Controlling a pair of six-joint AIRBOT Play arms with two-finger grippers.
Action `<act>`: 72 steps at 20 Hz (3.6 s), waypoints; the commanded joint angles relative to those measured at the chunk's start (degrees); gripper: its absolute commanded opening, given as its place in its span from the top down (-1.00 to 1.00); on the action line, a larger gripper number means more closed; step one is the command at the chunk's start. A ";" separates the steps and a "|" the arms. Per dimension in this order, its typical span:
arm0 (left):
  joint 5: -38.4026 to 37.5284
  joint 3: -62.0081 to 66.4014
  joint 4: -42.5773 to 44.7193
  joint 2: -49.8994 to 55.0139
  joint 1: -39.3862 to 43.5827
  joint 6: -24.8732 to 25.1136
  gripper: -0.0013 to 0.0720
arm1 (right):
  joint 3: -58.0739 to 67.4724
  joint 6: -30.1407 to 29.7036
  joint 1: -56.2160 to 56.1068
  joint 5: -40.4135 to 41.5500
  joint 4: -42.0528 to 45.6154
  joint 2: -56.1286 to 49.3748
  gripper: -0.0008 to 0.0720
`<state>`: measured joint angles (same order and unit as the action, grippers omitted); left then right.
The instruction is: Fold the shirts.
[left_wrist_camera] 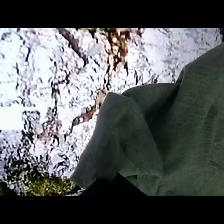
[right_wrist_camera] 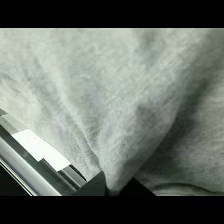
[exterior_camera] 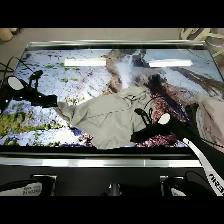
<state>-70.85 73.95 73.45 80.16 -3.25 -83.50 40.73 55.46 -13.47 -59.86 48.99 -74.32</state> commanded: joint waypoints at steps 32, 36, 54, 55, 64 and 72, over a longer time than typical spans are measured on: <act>9.66 -5.25 3.06 -30.42 -7.04 -9.44 0.89 | 64.19 14.23 -0.98 -12.13 51.32 -6.95 0.91; 21.05 -9.29 3.02 -18.56 -7.02 -9.46 0.89 | 64.19 15.78 -0.98 0.33 48.28 -19.30 0.91; 0.31 4.15 5.68 4.74 -4.46 -8.28 -0.49 | 67.89 11.74 12.83 -6.34 30.10 -25.05 -0.38; -3.50 4.04 5.64 4.63 -6.38 -6.97 -0.47 | 67.89 10.25 17.16 -10.25 27.47 -24.85 -0.37; -2.73 -14.43 -8.17 4.79 -5.57 -1.33 -0.13 | 67.58 2.69 30.56 -29.75 19.52 -31.74 -0.36; -0.09 -16.35 -9.25 6.16 -3.30 -1.51 -0.32 | 67.58 2.05 29.99 -29.03 17.90 -36.39 -0.36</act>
<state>-72.07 58.17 65.04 85.47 -7.18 -85.03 108.27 58.13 16.47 -88.31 67.92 -109.23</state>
